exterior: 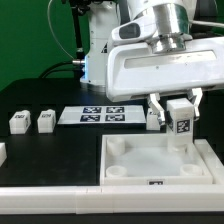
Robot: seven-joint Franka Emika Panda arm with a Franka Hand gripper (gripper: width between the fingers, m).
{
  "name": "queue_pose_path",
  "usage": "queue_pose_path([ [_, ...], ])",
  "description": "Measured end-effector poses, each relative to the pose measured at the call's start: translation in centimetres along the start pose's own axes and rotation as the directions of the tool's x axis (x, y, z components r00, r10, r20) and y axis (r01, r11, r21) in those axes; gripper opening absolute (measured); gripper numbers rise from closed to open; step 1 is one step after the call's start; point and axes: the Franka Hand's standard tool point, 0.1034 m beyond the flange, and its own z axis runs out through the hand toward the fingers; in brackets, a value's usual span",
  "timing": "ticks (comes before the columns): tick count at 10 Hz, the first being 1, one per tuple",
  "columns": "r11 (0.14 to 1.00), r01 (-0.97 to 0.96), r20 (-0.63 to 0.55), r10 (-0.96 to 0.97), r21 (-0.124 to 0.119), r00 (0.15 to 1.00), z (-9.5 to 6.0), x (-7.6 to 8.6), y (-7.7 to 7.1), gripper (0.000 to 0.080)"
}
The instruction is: Assemble one leg
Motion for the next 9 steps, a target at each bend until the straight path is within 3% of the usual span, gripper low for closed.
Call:
queue_pose_path([
  [3,1.000,-0.003,0.007,0.003,0.005,1.000,1.1,0.3,-0.2,0.0291],
  [7,1.000,-0.005,0.000,0.005,0.011,1.000,1.9,2.4,-0.4,0.0291],
  [9,1.000,-0.006,-0.006,0.006,0.012,1.000,2.6,1.9,-0.5,0.0291],
])
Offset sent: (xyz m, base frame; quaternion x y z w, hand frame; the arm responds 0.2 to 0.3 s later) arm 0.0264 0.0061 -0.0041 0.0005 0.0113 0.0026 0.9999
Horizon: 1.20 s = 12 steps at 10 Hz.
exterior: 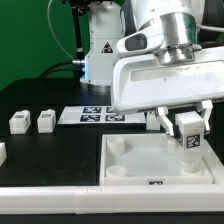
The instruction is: Assemble one leg
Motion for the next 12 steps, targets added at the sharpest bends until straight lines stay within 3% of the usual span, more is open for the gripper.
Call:
queue_pose_path([
  [3,1.000,0.005,0.004,-0.005,0.005,1.000,0.8,-1.0,-0.6,0.0291],
  [9,1.000,0.007,0.012,-0.007,0.008,1.000,0.9,-1.4,-0.8,0.0291],
  [10,1.000,0.008,0.013,-0.008,0.009,1.000,0.9,-1.5,-1.0,0.0486],
  [11,1.000,0.009,0.014,-0.010,0.010,1.000,0.9,-1.6,-1.1,0.0596],
  [12,1.000,0.009,0.014,-0.010,0.011,1.000,0.9,-1.6,-1.1,0.0633],
])
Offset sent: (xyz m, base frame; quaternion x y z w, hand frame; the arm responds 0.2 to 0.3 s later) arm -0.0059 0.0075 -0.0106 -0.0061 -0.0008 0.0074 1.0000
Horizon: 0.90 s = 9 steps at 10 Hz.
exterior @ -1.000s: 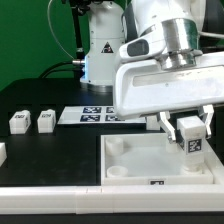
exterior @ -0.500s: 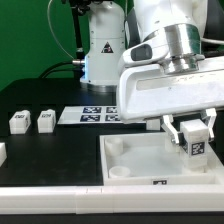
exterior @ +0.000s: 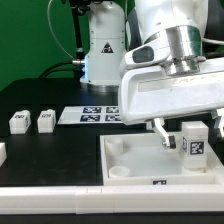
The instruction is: Assemble one leg
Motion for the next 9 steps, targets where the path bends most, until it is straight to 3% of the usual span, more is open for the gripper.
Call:
queue_pose_path([
  [7,1.000,0.011,-0.012,-0.011,-0.003,1.000,-1.9,2.2,0.3,0.0649],
  [9,1.000,0.011,0.023,-0.011,0.002,1.000,-1.7,1.9,0.2,0.0649],
])
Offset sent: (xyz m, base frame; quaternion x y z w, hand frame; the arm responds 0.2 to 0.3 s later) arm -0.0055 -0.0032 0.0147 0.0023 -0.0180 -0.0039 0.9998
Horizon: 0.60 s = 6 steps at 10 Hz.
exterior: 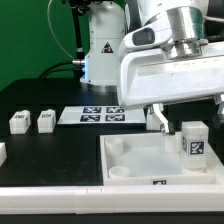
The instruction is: Assemble one leg
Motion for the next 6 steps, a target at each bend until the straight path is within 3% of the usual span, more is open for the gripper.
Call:
queue_pose_path([
  [4,0.999,-0.020,0.353,0.008,0.028,0.936,0.2,-0.8,1.6,0.0649],
  [6,0.997,-0.065,0.518,0.037,0.036,0.855,0.0,-1.7,1.2,0.0649],
])
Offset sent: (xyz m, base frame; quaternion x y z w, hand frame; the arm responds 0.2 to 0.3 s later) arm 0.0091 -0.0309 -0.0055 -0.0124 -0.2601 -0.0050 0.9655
